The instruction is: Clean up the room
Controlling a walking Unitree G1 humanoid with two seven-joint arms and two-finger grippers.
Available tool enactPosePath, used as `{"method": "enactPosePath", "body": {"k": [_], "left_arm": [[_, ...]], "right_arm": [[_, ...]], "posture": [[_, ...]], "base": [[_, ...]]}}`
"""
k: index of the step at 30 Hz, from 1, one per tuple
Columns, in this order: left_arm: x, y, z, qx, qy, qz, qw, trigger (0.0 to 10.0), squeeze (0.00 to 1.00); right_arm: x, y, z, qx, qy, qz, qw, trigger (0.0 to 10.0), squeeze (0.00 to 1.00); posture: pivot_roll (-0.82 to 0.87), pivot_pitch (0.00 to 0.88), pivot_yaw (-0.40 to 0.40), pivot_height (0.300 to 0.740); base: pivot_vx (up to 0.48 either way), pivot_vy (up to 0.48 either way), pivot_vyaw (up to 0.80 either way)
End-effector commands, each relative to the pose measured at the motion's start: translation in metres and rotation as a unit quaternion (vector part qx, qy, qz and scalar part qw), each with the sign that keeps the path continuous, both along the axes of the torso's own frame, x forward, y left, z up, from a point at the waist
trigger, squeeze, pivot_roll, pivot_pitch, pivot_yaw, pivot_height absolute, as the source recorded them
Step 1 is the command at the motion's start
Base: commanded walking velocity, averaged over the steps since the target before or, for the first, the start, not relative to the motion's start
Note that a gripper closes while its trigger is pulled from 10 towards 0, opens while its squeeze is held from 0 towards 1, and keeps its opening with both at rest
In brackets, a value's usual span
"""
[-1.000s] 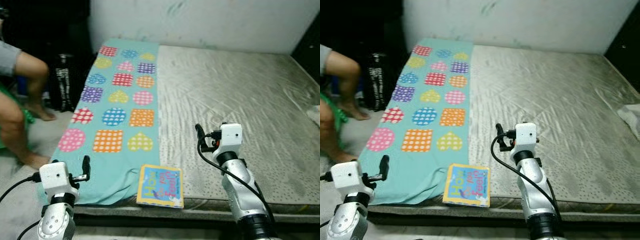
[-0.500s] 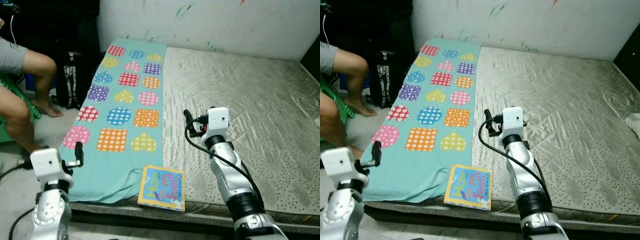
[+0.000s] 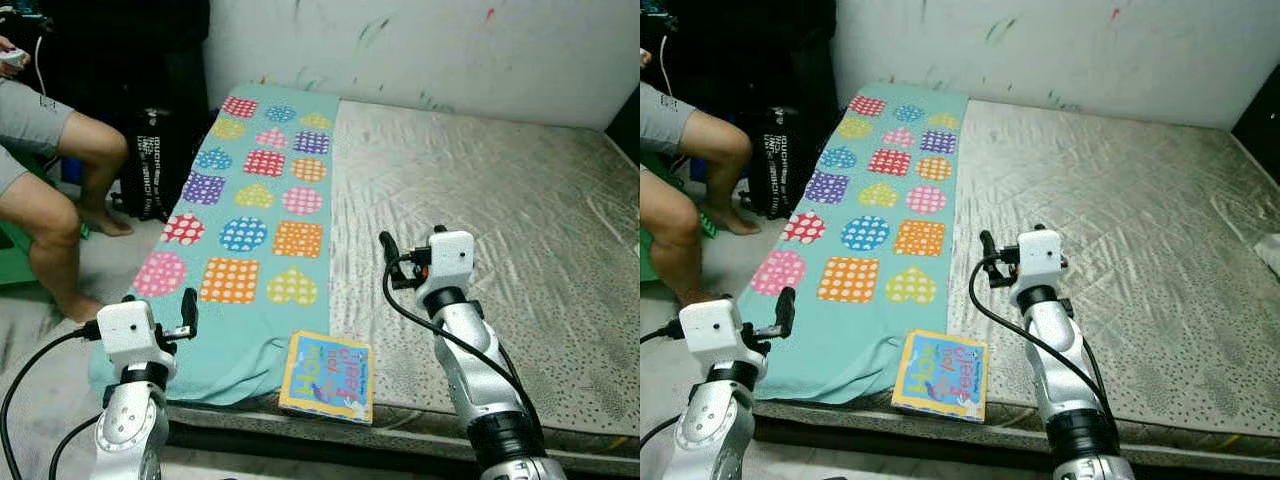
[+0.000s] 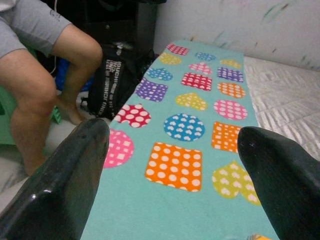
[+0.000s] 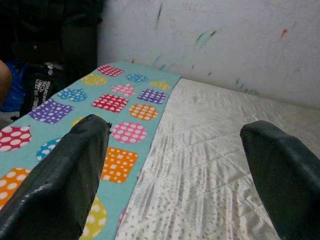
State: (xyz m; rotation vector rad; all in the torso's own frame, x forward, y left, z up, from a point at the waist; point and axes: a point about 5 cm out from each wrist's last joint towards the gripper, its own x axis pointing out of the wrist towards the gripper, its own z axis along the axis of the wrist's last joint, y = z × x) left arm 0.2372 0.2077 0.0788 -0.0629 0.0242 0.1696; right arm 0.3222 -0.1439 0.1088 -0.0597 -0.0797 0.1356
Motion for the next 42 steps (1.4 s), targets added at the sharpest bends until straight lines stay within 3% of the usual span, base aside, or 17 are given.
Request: {"method": "enactPosePath", "body": {"k": [1,11,31,42], "left_arm": [[0.000,0.000,0.004,0.000,-0.003,0.000,1.000,10.0,0.00],[-0.001,-0.003,0.006,-0.009,-0.003,-0.006,1.000,10.0,0.00],[-0.011,0.001,0.012,-0.014,0.004,0.002,1.000,10.0,0.00],[-0.010,0.000,0.013,-0.015,0.008,-0.001,1.000,10.0,0.00]], "right_arm": [[0.000,-0.006,0.004,0.007,0.000,-0.012,1.000,10.0,0.00],[-0.006,-0.010,0.006,-0.001,0.002,-0.012,1.000,10.0,0.00],[-0.027,-0.007,0.000,0.001,0.027,0.005,1.000,10.0,0.00],[-0.025,-0.005,0.001,0.001,0.031,0.011,0.999,10.0,0.00]], "posture": [[0.08,0.069,-0.064,0.740],[0.07,0.103,-0.077,0.740],[0.08,0.172,-0.068,0.740],[0.08,0.170,-0.071,0.675]], "base": [[0.000,0.000,0.00],[0.000,0.000,-0.68],[0.000,0.000,0.00],[0.000,0.000,0.00]]}}
